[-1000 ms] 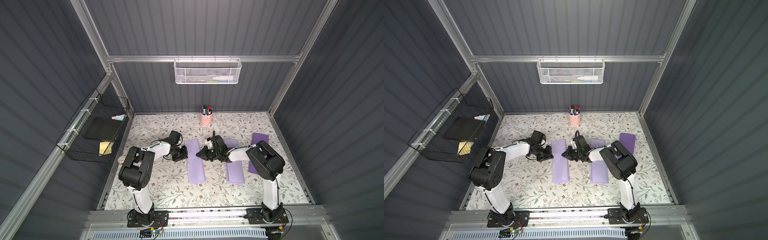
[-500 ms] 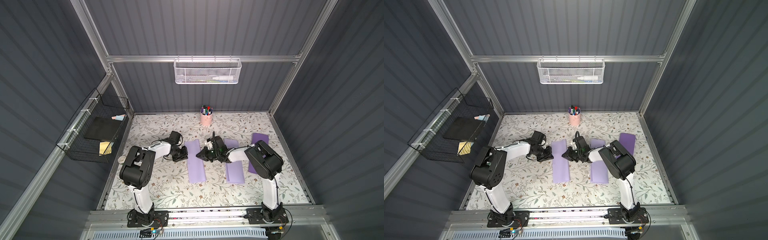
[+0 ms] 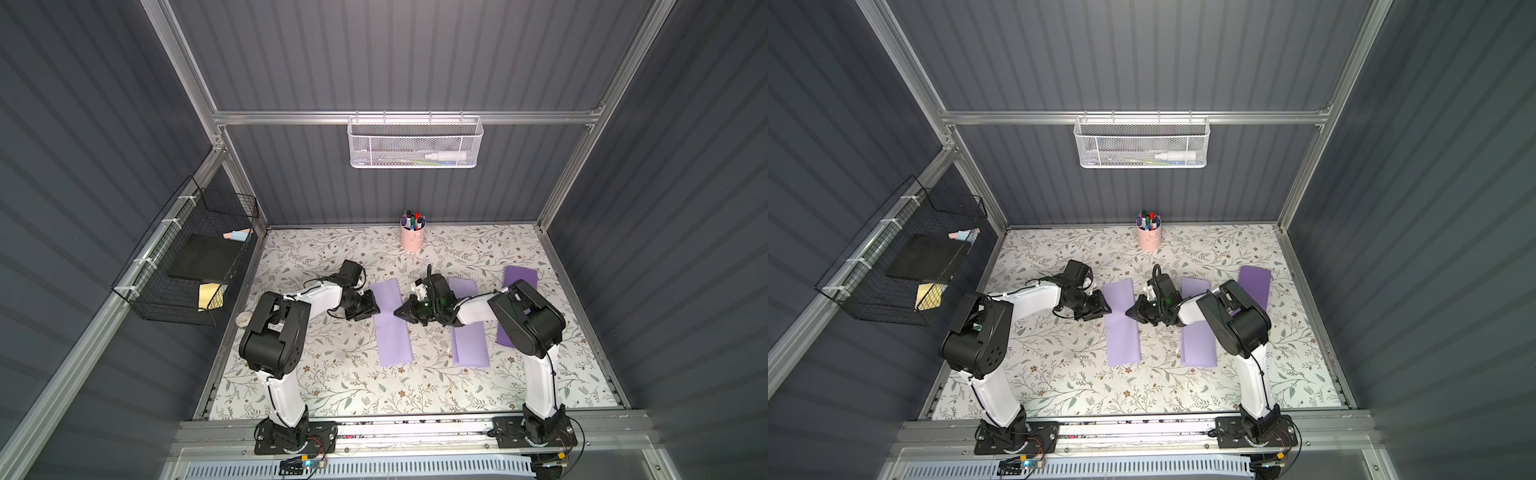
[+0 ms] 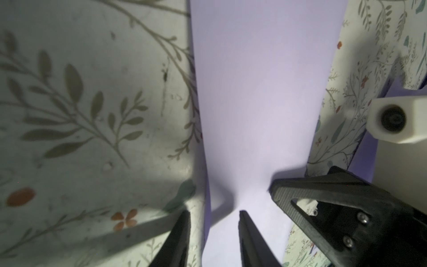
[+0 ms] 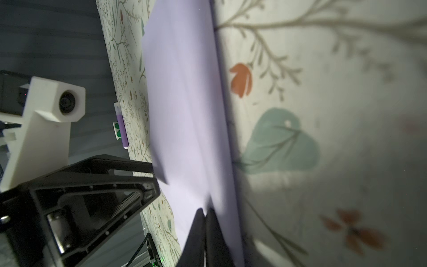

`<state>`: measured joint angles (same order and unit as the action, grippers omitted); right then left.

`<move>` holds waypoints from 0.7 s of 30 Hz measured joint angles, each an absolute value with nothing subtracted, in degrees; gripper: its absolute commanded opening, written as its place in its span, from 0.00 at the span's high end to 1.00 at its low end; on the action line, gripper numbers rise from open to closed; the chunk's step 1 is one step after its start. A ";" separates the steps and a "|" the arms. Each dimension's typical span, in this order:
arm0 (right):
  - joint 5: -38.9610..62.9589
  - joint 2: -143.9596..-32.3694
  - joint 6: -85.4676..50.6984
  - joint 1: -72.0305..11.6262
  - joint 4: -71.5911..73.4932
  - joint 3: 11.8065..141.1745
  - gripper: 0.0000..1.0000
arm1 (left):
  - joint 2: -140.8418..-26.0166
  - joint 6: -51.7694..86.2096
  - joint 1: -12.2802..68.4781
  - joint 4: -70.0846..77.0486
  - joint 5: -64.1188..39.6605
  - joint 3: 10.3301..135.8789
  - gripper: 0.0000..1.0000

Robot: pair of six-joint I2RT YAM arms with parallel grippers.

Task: Fold the rectangular paper in half along the long edge
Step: Fold the paper at the center of the board.

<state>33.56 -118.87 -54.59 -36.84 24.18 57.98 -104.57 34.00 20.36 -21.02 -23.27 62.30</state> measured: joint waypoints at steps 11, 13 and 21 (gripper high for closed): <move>34.52 -119.55 -54.87 -36.75 23.99 58.85 0.93 | -99.74 36.29 21.19 -16.62 -24.43 62.74 1.00; 34.52 -119.55 -54.87 -36.75 23.94 58.87 0.93 | -100.92 36.58 21.74 -15.84 -24.95 62.72 1.00; 34.59 -119.55 -54.87 -36.75 23.53 59.09 0.94 | -103.98 36.86 22.52 -14.26 -25.43 60.55 1.00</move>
<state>34.59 -119.55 -54.87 -36.75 23.53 59.09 -103.98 36.86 22.52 -14.26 -25.43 60.55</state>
